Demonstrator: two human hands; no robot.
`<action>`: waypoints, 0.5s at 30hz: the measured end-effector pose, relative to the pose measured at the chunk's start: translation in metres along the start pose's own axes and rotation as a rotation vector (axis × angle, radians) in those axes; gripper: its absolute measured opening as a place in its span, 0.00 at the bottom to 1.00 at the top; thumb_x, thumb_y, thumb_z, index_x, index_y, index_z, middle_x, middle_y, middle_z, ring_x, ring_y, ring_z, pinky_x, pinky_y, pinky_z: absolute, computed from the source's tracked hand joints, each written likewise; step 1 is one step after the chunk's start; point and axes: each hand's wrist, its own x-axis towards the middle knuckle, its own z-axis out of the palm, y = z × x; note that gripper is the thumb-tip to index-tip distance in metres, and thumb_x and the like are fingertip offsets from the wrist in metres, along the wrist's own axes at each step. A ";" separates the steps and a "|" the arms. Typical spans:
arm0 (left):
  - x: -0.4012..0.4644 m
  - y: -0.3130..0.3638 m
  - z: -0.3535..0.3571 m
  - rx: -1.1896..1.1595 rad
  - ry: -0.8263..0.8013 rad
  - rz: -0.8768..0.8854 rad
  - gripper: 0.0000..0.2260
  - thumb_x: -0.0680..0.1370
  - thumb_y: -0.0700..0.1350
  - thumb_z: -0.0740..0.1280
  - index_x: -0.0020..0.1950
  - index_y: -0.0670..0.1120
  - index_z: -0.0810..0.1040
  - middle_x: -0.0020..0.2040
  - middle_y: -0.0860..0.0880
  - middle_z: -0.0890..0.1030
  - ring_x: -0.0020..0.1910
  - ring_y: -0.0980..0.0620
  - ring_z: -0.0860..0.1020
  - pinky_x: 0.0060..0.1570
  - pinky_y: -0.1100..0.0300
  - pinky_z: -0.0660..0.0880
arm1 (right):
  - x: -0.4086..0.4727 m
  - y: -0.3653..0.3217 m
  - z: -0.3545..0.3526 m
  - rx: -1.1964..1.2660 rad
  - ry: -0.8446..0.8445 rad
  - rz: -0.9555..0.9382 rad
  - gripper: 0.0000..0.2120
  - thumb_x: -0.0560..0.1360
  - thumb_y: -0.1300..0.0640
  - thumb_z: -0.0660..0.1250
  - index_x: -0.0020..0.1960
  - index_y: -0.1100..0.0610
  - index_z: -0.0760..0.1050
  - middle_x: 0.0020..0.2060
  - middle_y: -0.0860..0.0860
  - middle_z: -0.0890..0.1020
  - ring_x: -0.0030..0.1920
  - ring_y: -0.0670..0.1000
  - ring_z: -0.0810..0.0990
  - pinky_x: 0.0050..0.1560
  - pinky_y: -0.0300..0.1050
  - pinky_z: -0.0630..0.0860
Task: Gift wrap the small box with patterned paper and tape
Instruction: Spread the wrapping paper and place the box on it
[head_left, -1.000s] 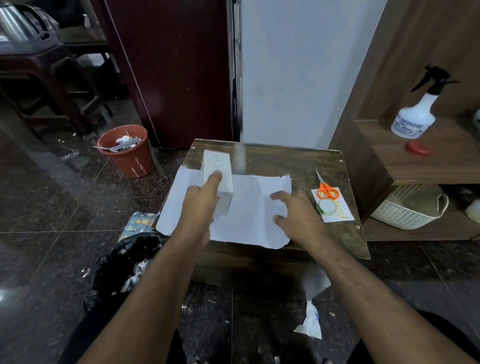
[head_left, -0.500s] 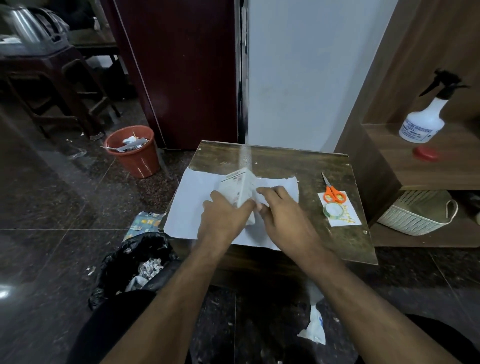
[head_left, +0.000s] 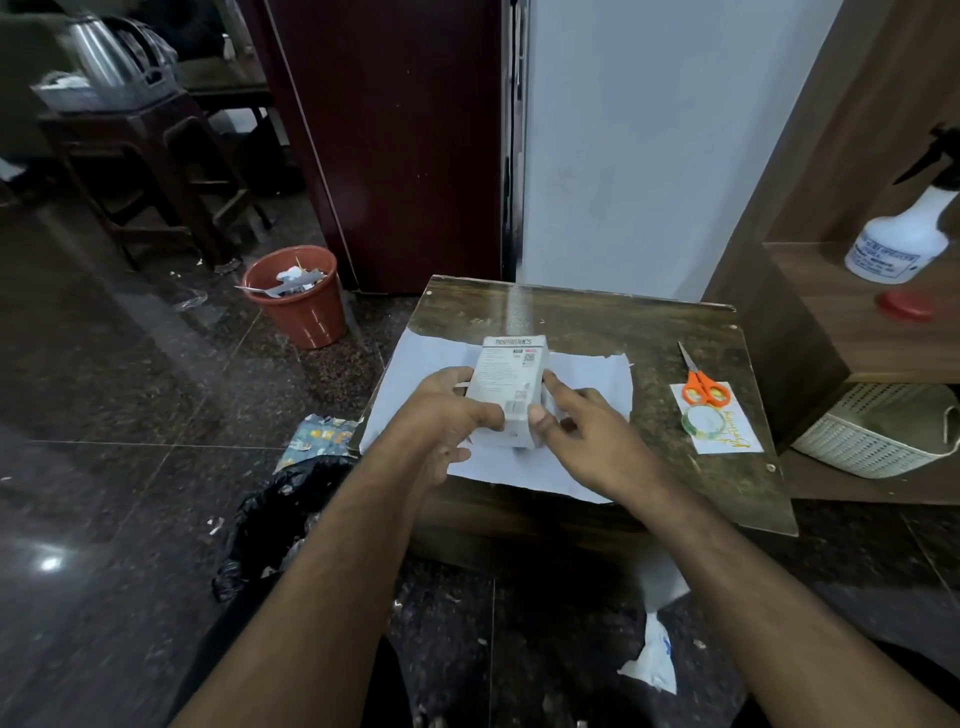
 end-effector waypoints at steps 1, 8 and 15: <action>0.000 0.000 -0.001 -0.002 0.000 0.010 0.30 0.71 0.30 0.74 0.70 0.49 0.74 0.60 0.49 0.84 0.63 0.45 0.79 0.56 0.47 0.73 | -0.001 -0.001 -0.001 0.012 -0.009 0.004 0.33 0.82 0.33 0.53 0.83 0.40 0.50 0.73 0.50 0.68 0.68 0.51 0.75 0.57 0.44 0.69; -0.016 0.005 0.004 -0.098 -0.099 0.078 0.33 0.61 0.62 0.79 0.61 0.51 0.76 0.56 0.49 0.85 0.56 0.49 0.84 0.62 0.45 0.78 | -0.010 -0.009 -0.011 0.396 -0.005 -0.179 0.30 0.80 0.38 0.64 0.79 0.31 0.57 0.74 0.32 0.66 0.69 0.33 0.70 0.69 0.40 0.71; -0.011 0.002 0.003 -0.761 -0.141 0.120 0.31 0.78 0.70 0.61 0.65 0.47 0.81 0.58 0.42 0.85 0.52 0.43 0.84 0.61 0.41 0.76 | -0.023 -0.023 -0.003 0.557 0.054 -0.402 0.32 0.83 0.50 0.64 0.83 0.44 0.54 0.76 0.36 0.69 0.78 0.42 0.65 0.73 0.55 0.70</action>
